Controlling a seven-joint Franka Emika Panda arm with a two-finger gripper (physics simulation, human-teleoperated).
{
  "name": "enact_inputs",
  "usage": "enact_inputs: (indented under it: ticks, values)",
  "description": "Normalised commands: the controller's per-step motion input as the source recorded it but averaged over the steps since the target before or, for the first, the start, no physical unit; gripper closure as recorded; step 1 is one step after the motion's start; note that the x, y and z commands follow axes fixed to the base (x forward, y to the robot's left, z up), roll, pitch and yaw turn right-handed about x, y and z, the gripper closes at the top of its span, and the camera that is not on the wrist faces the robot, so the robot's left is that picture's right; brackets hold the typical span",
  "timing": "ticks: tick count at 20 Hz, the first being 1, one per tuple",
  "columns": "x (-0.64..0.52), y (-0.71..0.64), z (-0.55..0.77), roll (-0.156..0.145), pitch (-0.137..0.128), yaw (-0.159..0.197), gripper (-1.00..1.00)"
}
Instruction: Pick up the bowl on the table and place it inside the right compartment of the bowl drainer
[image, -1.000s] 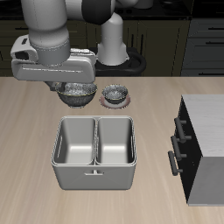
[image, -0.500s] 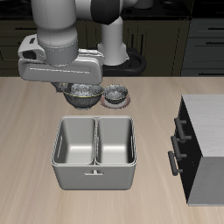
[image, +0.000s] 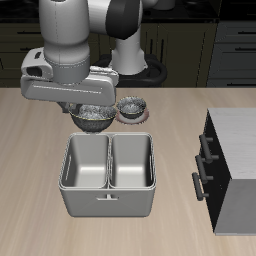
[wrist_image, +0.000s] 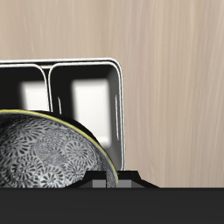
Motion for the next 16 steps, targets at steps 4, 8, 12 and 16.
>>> enact_inputs:
  ticks: [4,8,12,16]
  values:
    - [0.06,-0.09,-0.3,-0.005,0.046,0.017,1.0]
    - [0.01,-0.11,-0.19,-0.023,0.022,0.027,1.0]
    - [0.04,-0.12,-0.22,-0.019,0.036,0.008,1.0]
    - [-0.01,-0.04,-0.13,-0.006,0.016,0.013,1.0]
